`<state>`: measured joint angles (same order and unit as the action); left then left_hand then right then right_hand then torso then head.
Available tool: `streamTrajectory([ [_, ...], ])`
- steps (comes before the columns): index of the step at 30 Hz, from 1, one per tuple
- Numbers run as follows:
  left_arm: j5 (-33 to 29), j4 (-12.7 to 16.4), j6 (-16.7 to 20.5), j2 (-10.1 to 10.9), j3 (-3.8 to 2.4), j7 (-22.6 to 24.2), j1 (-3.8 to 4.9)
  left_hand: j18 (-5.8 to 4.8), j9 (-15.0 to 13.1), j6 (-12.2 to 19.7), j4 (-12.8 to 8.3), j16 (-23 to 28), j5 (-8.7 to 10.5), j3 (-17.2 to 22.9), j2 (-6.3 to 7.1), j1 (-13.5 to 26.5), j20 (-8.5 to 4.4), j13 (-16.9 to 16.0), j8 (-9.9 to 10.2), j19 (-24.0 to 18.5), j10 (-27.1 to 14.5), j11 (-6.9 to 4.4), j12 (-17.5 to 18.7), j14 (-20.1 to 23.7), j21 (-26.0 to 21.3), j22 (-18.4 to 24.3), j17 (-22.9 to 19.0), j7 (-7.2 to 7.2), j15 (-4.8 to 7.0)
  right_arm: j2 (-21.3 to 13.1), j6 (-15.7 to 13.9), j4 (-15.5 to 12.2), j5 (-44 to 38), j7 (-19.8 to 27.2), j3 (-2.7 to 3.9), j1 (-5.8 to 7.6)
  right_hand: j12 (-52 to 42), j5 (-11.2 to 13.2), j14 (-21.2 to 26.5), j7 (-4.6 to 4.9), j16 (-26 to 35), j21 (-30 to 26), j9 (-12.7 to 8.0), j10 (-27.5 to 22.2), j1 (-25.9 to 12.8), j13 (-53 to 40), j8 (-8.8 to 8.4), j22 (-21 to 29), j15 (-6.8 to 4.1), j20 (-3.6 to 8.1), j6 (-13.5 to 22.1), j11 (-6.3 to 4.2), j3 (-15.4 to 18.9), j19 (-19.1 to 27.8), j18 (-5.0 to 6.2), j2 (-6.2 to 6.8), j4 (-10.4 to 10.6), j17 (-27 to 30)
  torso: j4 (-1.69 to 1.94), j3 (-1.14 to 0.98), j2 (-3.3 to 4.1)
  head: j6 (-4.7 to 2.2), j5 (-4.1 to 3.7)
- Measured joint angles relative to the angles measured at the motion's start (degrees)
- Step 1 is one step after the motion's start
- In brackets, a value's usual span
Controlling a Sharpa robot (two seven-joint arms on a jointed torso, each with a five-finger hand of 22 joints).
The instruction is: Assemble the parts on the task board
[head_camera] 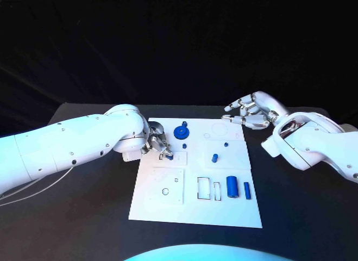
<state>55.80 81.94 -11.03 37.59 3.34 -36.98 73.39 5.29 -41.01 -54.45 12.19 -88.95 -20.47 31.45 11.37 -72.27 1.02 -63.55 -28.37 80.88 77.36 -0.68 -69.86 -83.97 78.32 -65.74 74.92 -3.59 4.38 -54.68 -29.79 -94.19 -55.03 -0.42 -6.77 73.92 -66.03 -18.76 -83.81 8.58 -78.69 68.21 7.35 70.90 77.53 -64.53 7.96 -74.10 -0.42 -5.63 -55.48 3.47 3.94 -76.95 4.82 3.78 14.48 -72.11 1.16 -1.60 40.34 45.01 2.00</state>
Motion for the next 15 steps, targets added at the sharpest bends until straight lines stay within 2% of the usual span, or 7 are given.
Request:
streamTrajectory([
  [15,0.35,0.08,-0.34,-0.03,-0.02,-0.01,0.02,0.01,-0.23,-0.12,-0.01,0.00,-0.32,0.01,-0.22,0.25,0.00,0.12,0.04,0.00,0.00,0.00,0.24,0.00,0.00,-0.11,-0.01,0.12,0.00,0.01,0.02,-0.02,0.01,0.00,0.00,-0.02,0.00,0.00,0.00,0.00,0.00,-0.32,-0.05,0.00,0.00,0.00,0.00,0.07,0.00,0.00,0.00,0.00,0.00,0.00,0.00,0.00,0.00,0.08,0.01,-0.01,0.03,-0.03,-0.02],
])
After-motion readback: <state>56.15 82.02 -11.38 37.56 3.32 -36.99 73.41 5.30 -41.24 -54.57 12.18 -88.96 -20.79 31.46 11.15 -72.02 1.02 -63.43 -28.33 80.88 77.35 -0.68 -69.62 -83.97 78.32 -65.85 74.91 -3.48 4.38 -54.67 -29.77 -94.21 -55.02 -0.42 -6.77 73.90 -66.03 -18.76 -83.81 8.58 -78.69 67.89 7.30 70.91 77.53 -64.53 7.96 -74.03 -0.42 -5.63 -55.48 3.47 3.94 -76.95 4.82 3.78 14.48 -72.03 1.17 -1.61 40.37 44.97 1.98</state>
